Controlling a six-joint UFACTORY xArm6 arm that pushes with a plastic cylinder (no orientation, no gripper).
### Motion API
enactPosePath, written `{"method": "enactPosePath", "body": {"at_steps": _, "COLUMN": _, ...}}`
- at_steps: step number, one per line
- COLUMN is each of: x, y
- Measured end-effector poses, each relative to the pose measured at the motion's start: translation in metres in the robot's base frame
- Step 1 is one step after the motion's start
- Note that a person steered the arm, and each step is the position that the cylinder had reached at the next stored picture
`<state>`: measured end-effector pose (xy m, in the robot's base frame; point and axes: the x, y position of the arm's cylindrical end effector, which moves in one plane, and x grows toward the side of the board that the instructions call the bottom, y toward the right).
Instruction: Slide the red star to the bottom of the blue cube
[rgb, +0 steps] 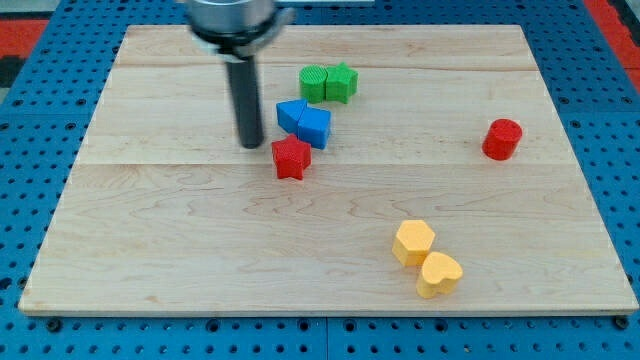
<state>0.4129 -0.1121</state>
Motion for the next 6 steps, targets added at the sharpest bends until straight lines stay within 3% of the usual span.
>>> {"method": "enactPosePath", "body": {"at_steps": 2, "x": 0.055, "y": 0.09}}
{"method": "enactPosePath", "body": {"at_steps": 3, "x": 0.041, "y": 0.119}}
{"method": "enactPosePath", "body": {"at_steps": 4, "x": 0.042, "y": 0.062}}
{"method": "enactPosePath", "body": {"at_steps": 5, "x": 0.02, "y": 0.07}}
{"method": "enactPosePath", "body": {"at_steps": 6, "x": 0.019, "y": 0.157}}
